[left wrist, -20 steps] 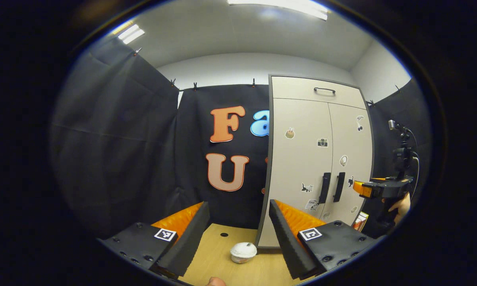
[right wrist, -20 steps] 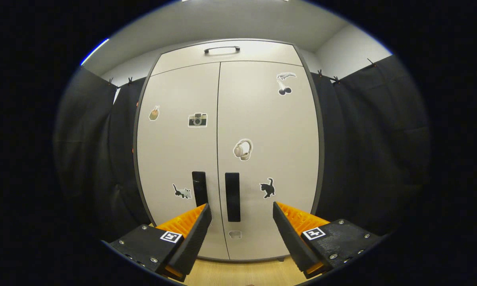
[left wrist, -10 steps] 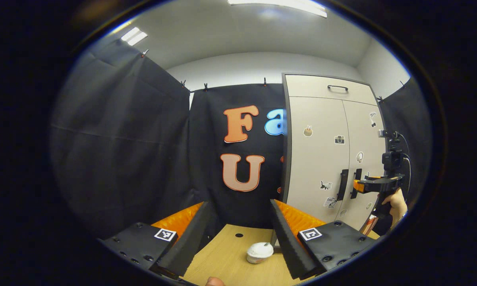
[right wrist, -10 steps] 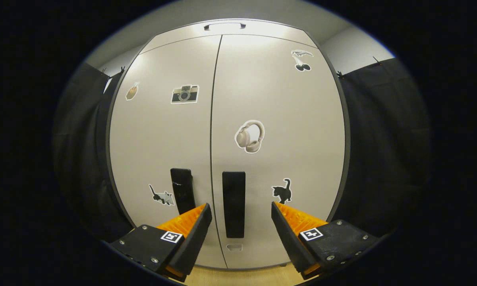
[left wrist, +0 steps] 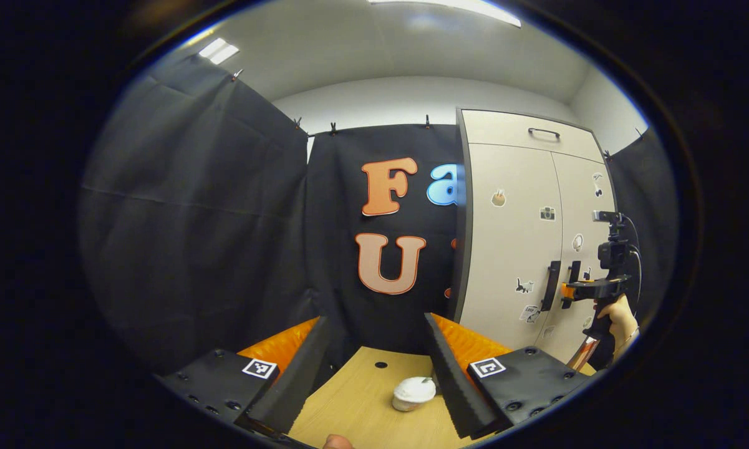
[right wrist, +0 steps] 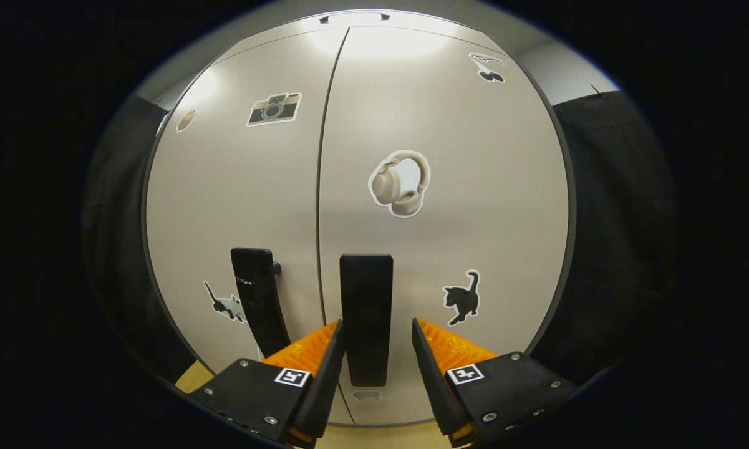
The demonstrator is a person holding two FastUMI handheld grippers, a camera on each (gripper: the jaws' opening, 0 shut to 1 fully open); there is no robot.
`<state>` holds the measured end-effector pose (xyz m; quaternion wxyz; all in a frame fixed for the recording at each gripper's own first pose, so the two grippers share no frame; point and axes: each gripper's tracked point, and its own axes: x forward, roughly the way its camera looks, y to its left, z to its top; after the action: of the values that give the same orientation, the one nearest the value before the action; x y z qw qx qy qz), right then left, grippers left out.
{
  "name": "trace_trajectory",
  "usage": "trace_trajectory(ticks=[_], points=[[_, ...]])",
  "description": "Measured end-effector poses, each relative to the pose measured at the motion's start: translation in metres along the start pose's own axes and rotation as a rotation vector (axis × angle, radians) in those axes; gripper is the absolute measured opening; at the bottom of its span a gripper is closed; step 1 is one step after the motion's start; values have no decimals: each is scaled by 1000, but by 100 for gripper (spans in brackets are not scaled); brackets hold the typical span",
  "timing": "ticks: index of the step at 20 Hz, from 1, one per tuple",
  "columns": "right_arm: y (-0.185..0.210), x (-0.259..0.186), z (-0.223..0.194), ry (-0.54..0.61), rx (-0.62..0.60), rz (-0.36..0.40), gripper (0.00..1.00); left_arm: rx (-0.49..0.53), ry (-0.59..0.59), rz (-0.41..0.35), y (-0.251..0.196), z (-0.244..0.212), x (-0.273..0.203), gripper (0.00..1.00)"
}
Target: Open the right door of the double-door shoe cabinet with the right hand, and open the left door with the left hand.
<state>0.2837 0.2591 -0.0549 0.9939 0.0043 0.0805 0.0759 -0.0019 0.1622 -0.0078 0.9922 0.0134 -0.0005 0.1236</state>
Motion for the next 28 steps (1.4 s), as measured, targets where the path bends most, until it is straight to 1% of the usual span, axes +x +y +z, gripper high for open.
trace_trajectory(ticks=[1,3,4,6,9,11,12,14,16,19,21,28], points=[[0,2,-1,4,3,2,63,-1,5,-3,-2,0,2,97],[3,3,-2,9,17,21,55,-1,8,-9,-4,-3,2,97],[5,3,-3,16,27,30,49,-1,8,-10,-4,-3,3,98],[7,3,-3,20,36,36,36,-5,6,-13,-6,-2,3,97],[7,2,-4,20,32,45,32,-12,7,-22,-9,-1,2,97],[6,-2,-4,11,28,47,26,-12,6,-25,-10,1,0,96],[5,-4,-4,2,24,43,21,-13,6,-30,-12,2,-1,96],[4,-11,-3,-11,37,42,14,-14,2,-44,-17,4,-2,97],[3,-17,-3,-14,49,47,10,-15,1,-56,-22,5,-5,96],[-1,-28,-4,-14,35,52,8,-21,2,-78,-31,5,-11,96],[-4,-37,-4,-11,50,66,3,-29,1,-90,-35,5,-14,96],[-20,-59,-3,-23,44,66,3,-43,-13,-127,-55,14,-28,96]])
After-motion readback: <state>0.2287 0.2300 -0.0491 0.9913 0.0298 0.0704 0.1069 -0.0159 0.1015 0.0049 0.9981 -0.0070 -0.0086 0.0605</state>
